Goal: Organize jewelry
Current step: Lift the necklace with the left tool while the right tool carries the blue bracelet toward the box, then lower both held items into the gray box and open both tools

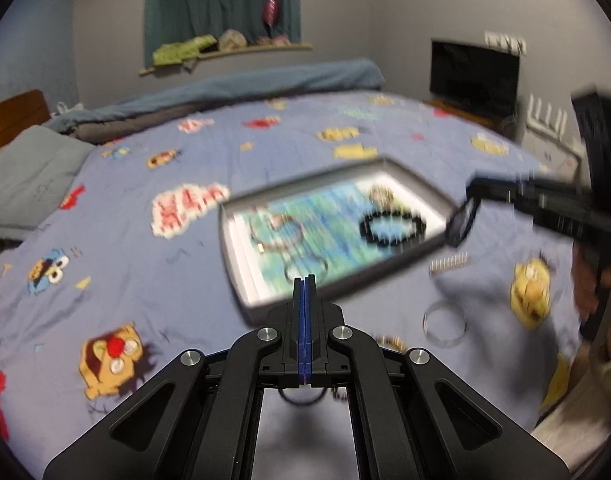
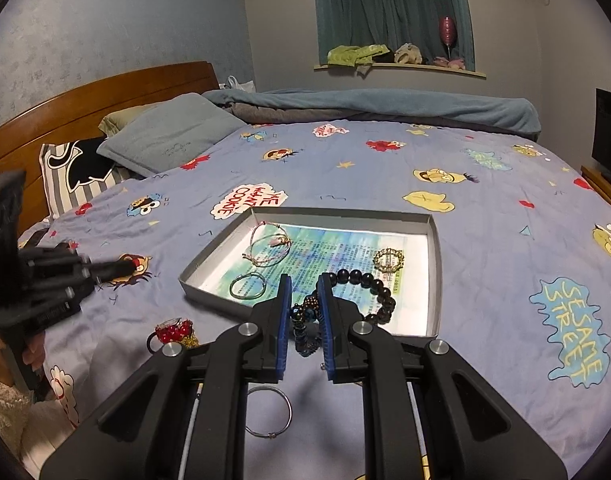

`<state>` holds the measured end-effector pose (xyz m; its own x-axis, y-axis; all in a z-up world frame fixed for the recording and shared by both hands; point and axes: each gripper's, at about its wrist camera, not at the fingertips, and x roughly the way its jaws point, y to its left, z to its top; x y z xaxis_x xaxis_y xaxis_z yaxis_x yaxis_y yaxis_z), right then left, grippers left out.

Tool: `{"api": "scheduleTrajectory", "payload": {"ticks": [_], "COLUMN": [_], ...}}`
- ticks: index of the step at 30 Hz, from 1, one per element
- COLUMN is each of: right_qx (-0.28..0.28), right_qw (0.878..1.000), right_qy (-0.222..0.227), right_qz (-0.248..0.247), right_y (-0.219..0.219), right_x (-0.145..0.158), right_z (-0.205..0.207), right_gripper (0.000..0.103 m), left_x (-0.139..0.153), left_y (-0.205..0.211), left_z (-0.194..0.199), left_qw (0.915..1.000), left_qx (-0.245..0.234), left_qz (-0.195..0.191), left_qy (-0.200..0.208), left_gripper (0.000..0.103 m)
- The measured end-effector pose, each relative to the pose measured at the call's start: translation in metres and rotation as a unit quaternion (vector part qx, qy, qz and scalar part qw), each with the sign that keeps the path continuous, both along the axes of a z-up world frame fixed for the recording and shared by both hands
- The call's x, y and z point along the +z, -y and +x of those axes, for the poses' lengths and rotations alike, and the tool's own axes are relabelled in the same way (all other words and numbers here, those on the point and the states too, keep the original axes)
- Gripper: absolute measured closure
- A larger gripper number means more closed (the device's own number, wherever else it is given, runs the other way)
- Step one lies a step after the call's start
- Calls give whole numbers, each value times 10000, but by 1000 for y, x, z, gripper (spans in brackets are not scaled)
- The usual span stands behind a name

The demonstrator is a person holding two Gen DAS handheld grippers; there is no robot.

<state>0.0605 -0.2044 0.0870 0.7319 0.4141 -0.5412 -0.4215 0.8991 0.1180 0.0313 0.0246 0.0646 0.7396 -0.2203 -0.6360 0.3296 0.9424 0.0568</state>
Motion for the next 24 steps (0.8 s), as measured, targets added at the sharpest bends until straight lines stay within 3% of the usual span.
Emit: {"api": "scheduleTrajectory", "payload": {"ticks": [4,11,18,20,24], "right_qx": [-9,-26,-8,-10,-10], "right_qw": [9999,9998,9997,9997,9997], "right_qy": [-153,-190,-225,-229,-219], "right_qz": [18,69,54,56,56], "right_y": [1,3,1,1,2], "right_x": [-9,-12,-15,-16,-16], "right_z": [3,4,4,4,4], "right_gripper": [90,90,90,90,90], "left_x": [-35,-57,-70,-69,-63], "left_y": [6,-10,-4,-6,-9], "left_z": [4,12,19,21,20], "left_qw": [9981,9959,9939,9940,9954], "left_qx": [-96,76,9,37,95], "left_qz": [359,415,552,473,434], "left_qy": [-496,-796,-958,-988,-847], "left_gripper": [83,78,78,94,94]}}
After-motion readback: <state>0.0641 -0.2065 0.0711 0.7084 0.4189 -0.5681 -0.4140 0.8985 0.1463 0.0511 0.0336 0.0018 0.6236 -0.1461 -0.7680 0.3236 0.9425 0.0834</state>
